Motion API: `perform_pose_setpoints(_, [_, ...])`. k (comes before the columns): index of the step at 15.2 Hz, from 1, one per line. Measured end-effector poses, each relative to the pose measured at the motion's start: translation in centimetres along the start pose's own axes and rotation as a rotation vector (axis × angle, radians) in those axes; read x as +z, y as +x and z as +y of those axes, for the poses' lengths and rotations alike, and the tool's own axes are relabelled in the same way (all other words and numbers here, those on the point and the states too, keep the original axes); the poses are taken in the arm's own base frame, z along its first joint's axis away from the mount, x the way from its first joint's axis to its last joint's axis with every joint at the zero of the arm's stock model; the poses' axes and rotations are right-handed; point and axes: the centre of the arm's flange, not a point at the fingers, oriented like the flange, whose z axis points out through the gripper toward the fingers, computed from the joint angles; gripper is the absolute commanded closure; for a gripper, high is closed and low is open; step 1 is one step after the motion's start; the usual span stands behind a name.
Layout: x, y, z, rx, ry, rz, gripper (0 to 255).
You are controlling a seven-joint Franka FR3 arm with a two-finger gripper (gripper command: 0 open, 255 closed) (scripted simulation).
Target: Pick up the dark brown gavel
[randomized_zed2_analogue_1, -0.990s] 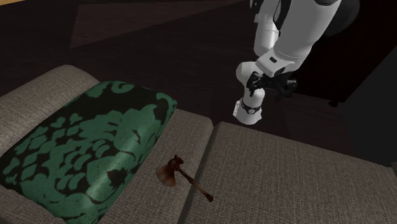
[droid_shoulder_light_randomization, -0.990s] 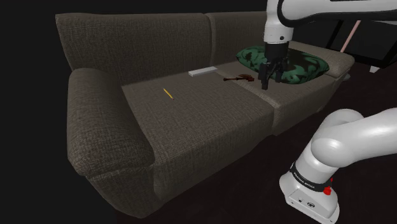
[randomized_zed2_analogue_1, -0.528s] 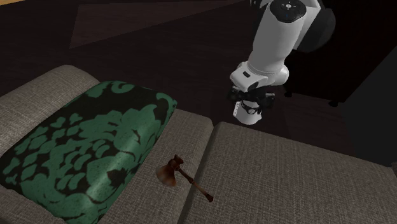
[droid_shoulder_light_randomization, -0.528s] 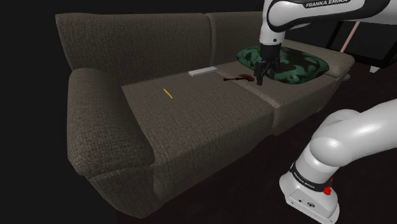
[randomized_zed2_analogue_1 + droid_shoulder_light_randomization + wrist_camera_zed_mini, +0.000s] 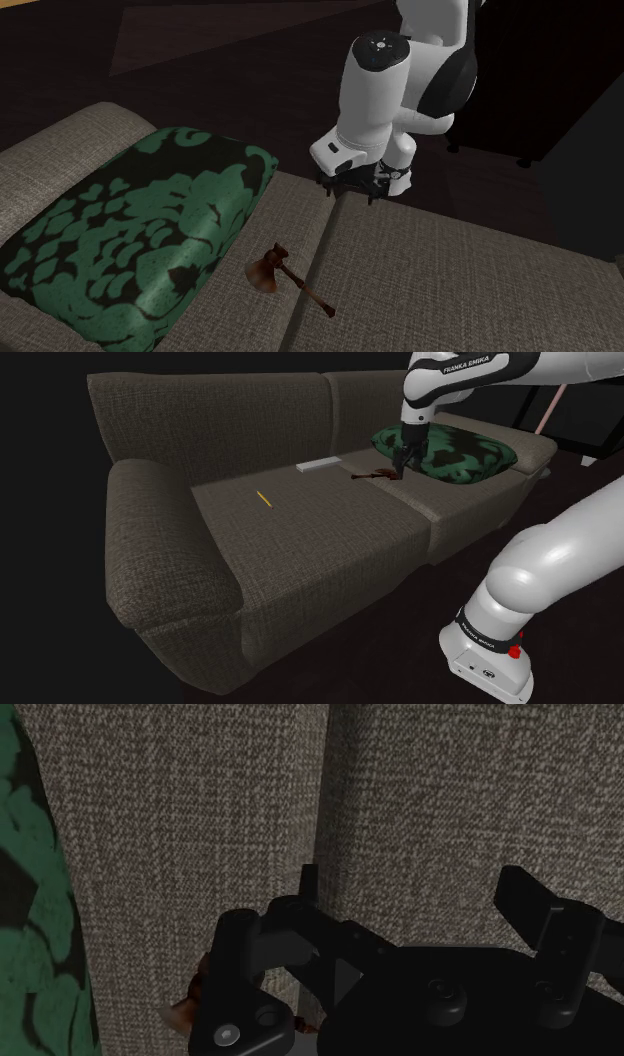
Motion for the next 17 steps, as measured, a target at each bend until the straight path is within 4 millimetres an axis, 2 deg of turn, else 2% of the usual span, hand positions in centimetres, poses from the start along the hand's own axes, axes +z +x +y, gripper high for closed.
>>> perform_pose_setpoints(2, [0.4,1.2,2.0,-0.002,0.004,0.009,0])
perform_pose_setpoints(4, [0.9,3.4,4.1,-0.004,0.008,0.018,0])
perform_pose_setpoints(6, [0.9,4.9,5.8,-0.007,0.012,0.027,0])
perform_pose_setpoints(10, [2.2,8.2,9.5,-0.011,0.02,0.044,0])
perform_pose_setpoints(14, [3.5,12.3,13.4,-0.016,0.027,0.062,0])
perform_pose_setpoints(17, [4.2,13.0,14.0,-0.018,0.029,0.066,0])
